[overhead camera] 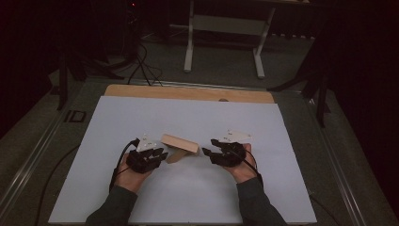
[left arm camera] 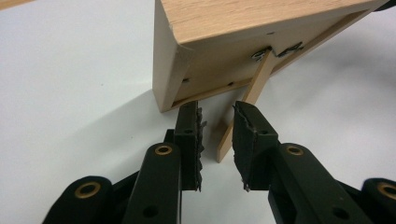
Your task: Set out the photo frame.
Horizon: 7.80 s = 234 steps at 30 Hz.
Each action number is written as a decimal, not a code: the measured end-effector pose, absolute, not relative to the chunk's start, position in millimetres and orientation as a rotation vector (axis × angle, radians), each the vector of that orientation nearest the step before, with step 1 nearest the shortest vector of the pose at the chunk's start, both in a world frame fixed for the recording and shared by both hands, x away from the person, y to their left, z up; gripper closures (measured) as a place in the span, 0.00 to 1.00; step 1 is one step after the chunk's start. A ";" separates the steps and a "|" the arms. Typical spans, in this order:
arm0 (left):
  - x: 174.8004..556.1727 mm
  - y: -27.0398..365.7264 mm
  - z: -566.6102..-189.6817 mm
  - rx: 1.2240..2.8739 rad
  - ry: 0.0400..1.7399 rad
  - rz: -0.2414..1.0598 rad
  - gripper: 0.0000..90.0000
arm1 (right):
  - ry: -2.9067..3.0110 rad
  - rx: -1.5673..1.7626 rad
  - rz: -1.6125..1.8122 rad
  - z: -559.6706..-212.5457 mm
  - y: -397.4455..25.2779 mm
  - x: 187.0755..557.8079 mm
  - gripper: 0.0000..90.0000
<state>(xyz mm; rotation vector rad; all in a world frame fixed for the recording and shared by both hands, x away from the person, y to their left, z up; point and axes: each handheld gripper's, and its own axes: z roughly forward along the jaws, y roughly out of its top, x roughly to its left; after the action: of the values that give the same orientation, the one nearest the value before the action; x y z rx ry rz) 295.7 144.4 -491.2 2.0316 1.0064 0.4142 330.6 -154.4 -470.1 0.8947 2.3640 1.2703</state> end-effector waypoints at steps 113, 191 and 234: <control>328.2 112.3 -494.9 2.007 1.020 0.323 1.00 | 2.458 0.852 1.262 -498.3 -99.0 322.3 1.00; 309.1 112.3 -462.5 1.894 1.018 0.334 0.40 | 2.382 0.890 1.266 -488.0 -128.2 325.3 0.61; 316.9 97.2 -473.7 1.955 1.012 0.327 0.67 | 2.298 0.945 1.322 -478.5 -145.4 327.5 0.57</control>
<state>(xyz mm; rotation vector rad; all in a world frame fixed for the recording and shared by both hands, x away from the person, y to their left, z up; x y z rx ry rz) 316.9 97.2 -473.7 1.9547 1.0124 0.3272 327.5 -145.4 -478.5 0.9446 2.2982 1.3216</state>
